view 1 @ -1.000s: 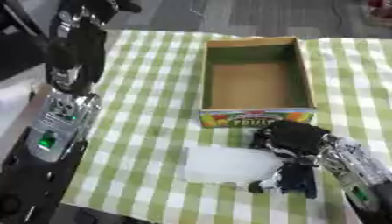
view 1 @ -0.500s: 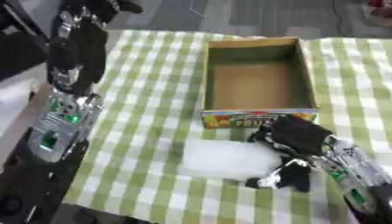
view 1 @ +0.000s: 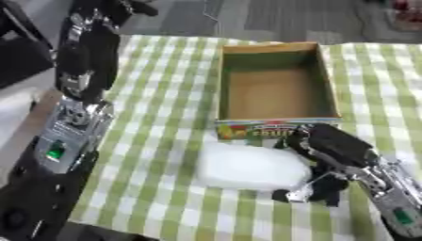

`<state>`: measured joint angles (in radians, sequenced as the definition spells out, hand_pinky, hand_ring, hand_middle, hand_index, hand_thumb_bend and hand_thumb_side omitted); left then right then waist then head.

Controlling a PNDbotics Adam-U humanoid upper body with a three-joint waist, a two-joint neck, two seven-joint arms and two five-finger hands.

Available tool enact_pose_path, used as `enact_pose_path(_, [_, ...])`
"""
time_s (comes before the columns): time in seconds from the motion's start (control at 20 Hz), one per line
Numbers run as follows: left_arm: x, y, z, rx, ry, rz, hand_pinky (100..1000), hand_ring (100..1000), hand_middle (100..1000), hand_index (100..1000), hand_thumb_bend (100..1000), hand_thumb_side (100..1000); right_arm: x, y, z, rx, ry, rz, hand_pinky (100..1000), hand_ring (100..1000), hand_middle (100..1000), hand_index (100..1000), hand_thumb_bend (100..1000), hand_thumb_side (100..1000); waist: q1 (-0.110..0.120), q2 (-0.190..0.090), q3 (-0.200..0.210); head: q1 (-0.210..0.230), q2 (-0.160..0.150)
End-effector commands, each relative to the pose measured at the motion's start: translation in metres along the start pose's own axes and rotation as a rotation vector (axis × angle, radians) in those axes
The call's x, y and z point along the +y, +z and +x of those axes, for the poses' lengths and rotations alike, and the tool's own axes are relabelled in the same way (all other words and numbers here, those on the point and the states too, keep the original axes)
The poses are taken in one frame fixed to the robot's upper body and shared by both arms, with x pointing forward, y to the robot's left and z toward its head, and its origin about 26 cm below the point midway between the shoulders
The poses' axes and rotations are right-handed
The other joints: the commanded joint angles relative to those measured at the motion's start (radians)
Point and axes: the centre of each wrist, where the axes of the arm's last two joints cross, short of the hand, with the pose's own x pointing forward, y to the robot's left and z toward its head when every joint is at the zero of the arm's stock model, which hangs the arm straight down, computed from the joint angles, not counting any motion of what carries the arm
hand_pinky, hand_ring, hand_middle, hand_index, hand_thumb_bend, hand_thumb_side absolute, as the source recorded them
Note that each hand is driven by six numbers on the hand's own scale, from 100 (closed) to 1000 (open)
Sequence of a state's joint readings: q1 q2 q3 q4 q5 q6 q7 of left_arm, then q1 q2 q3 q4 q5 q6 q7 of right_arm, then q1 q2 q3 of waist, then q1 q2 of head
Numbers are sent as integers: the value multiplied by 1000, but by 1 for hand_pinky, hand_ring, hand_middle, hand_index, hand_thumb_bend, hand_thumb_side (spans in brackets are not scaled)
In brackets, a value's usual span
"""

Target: Pick up objects on the table and place them in the box.

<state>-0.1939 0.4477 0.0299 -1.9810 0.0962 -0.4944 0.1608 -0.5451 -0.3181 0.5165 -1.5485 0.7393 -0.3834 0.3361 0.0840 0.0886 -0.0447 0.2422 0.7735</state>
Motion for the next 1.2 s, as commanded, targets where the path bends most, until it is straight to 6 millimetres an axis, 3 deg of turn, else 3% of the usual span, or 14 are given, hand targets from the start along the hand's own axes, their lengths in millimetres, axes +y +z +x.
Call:
enact_pose_path(0.05, [8,-3,5,-16,-35,-17,601,743,801,870,582,917,-32,9,10,-19,12,-29,100,100,159,373,444,637,-3,-20,-4,18,-3])
enact_pose_path(0.2, [11,0,4,-5,-49,-19,599,742,800,870,584,917,-53,16,19,-24,6,-35,100,100,163,374,432,660,-4,-25,-11,21,-5])
enact_pose_path(0.25, [12,2,4,2,-58,-19,599,742,800,871,584,917,-60,19,23,-30,6,-42,100,100,164,374,447,624,-6,-27,-14,22,-8])
enact_pose_path(0.7, [18,9,3,28,-92,-12,598,742,800,871,586,917,-121,51,51,-27,59,-99,100,100,174,373,449,594,-15,-39,-25,37,-5])
enact_pose_path(1.2, [17,6,6,8,-91,-15,602,742,800,869,587,919,-160,62,51,3,96,-206,100,100,179,363,470,547,-16,-41,-23,37,-4])
